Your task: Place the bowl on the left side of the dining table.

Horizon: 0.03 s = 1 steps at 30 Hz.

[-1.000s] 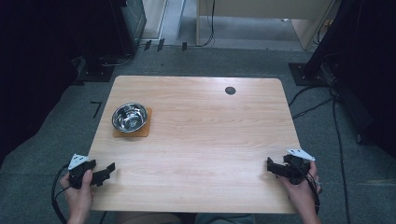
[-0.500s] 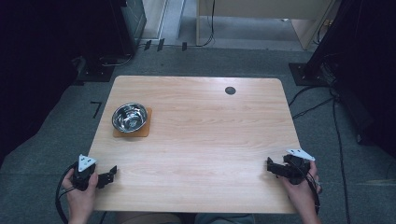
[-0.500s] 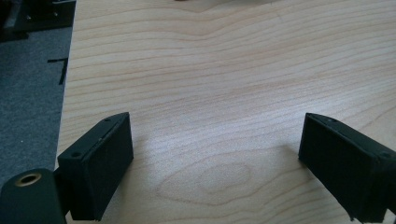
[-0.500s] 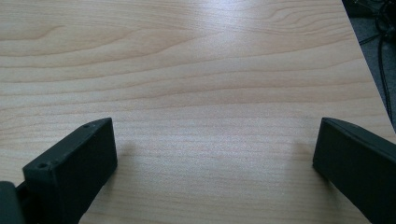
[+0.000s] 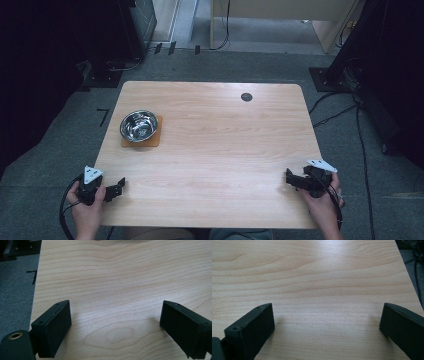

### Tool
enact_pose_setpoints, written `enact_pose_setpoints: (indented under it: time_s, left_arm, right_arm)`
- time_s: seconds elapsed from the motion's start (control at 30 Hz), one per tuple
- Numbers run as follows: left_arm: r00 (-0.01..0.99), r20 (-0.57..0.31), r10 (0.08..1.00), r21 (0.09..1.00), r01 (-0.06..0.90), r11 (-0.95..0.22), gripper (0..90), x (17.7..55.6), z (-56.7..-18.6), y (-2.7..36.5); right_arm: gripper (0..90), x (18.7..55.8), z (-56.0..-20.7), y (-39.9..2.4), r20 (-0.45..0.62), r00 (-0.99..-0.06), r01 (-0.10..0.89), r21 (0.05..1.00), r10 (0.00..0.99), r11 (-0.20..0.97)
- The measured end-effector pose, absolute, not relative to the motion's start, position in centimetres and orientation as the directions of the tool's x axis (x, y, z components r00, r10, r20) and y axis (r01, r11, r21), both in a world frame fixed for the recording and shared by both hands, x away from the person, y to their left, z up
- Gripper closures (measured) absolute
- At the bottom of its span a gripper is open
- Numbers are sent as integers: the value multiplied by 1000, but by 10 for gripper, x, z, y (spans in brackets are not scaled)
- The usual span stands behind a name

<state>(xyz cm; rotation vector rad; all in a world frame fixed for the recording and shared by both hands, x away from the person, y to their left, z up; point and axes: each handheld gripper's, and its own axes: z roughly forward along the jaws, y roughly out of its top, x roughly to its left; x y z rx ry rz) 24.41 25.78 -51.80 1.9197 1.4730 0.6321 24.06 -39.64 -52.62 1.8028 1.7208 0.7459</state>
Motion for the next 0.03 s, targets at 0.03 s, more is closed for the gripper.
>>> enact_pose_setpoints:
  time_s: [0.03]
  left_arm:
    - [259,-5,966,728,663,-174,99,244,-518,258]
  right_arm:
    - [0,241,-526,-396,29,35,704,709,999,-45]
